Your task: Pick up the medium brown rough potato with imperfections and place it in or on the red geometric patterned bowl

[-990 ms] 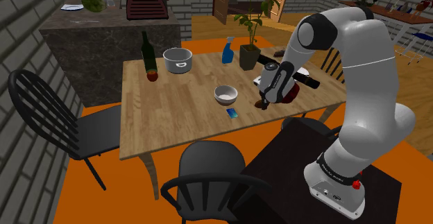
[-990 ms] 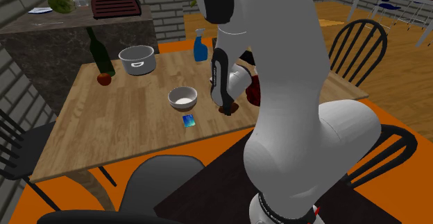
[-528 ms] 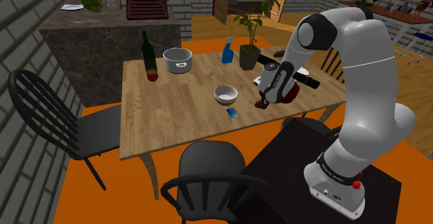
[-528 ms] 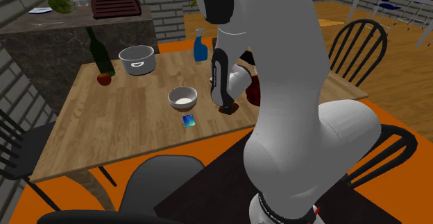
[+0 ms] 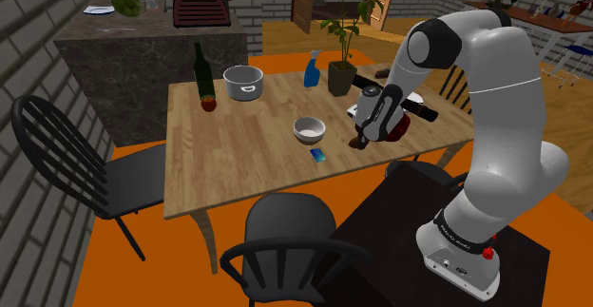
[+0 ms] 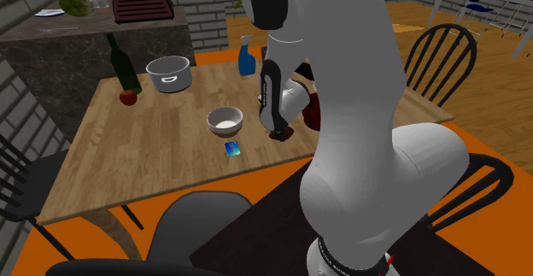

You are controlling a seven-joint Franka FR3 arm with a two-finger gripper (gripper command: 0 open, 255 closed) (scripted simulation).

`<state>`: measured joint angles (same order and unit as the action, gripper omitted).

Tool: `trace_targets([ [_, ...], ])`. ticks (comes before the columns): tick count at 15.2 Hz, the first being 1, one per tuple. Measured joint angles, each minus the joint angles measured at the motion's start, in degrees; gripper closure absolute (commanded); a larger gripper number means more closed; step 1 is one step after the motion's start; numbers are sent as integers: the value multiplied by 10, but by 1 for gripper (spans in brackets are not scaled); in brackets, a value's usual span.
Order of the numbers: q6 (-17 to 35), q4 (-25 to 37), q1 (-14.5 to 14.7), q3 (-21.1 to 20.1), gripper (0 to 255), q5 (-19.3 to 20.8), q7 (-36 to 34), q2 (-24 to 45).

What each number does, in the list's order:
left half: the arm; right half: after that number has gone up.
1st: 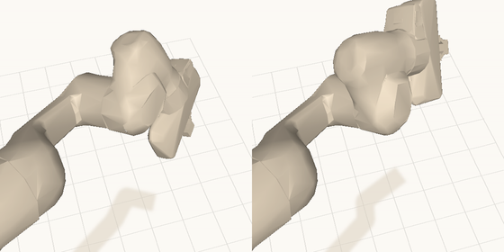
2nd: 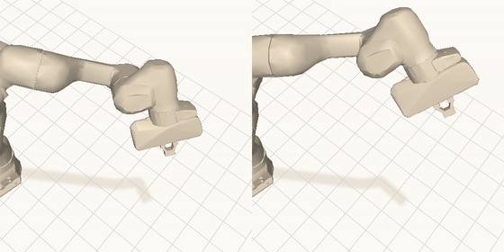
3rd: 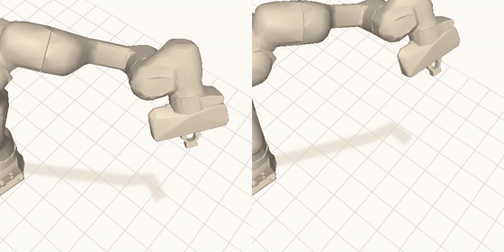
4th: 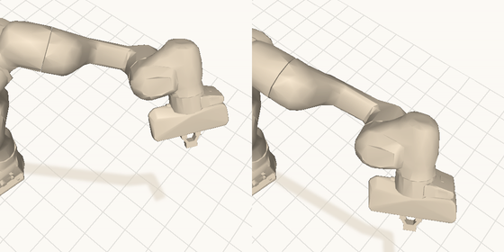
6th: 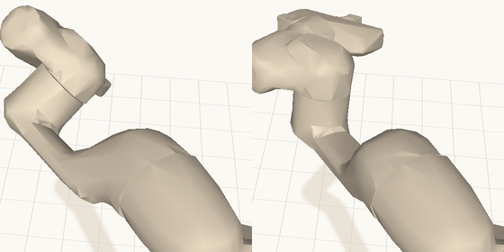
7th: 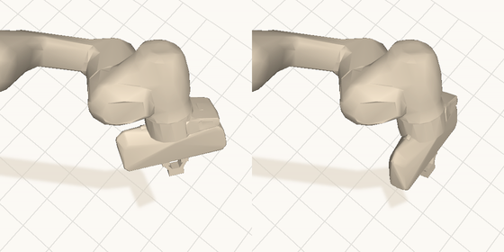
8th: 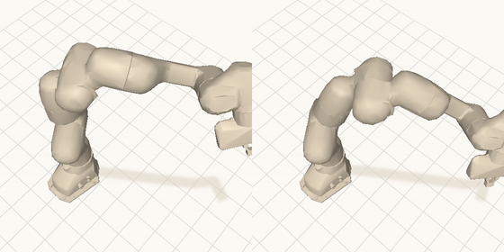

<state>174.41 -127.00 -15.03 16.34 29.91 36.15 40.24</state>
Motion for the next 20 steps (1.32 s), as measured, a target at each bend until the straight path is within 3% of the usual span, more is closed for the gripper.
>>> trace_targets([
  [20, -106, -57, -27, -33, 255, -17, 55, -164],
])
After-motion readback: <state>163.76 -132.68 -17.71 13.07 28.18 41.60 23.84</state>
